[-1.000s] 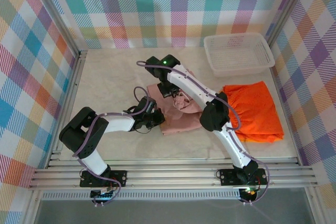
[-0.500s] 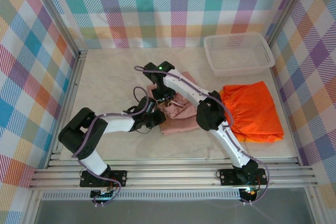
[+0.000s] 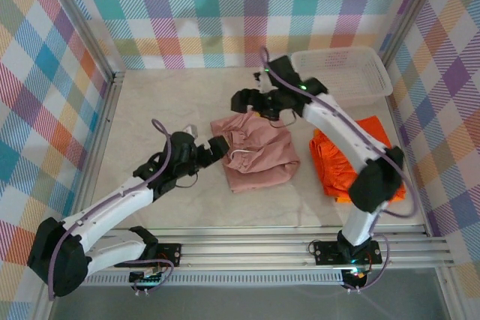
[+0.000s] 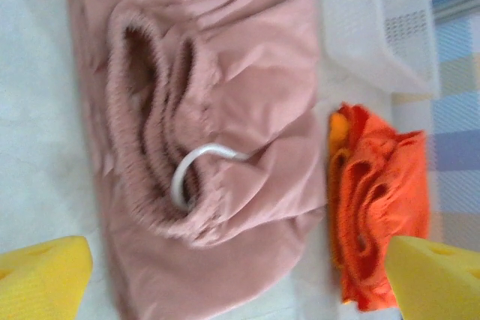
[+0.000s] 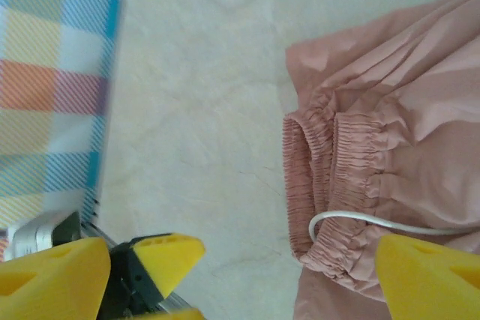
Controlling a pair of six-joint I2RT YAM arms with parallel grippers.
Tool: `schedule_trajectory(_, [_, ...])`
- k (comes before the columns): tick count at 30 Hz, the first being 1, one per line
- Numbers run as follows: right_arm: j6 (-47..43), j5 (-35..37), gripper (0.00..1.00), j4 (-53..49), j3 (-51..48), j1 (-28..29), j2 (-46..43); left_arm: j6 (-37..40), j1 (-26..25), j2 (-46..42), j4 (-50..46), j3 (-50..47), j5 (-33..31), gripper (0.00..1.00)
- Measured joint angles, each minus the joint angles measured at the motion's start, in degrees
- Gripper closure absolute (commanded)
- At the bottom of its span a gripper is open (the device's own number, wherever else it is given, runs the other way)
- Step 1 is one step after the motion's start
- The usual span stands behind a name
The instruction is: Fold and stack the shorts
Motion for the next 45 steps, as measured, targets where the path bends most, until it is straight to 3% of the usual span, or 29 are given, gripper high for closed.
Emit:
schedule_trajectory(3, [3.02,-0.07,0.10,7.63,-11.96,-0.24,-7.43,0.96,3.72,7.04,-1.46,8.33,4.35,0.12])
schedule_trajectory(6, [4.61,1.29,0.11,11.32,-20.39,0.09,-9.09,3.52,5.20,16.33,-4.70,17.97,7.23,0.21])
schedule_trajectory(15, [6.34,3.65,0.08,17.25,-33.18,-1.33,-9.09,6.05,5.27,37.70,-6.84,34.95,16.00,0.18])
schedule_trajectory(24, [10.16,-0.83,0.07,26.29,-41.11,-9.07,-5.66,4.90,5.49,51.15,-2.78,38.01,19.69,0.17])
schedule_trajectory(35, [12.72,-4.59,0.08,31.04,-49.57,-10.60,-4.46,4.90,11.23,47.25,6.49,24.76,20.15,0.17])
schedule_trajectory(41, [13.73,-6.71,0.08,33.70,-50.07,-10.82,-3.61,8.17,13.49,43.47,2.32,23.63,17.73,0.20])
schedule_trajectory(45, [14.25,-7.93,0.08,34.60,-50.10,-10.88,-3.21,11.80,14.05,41.66,-4.48,25.49,14.23,0.27])
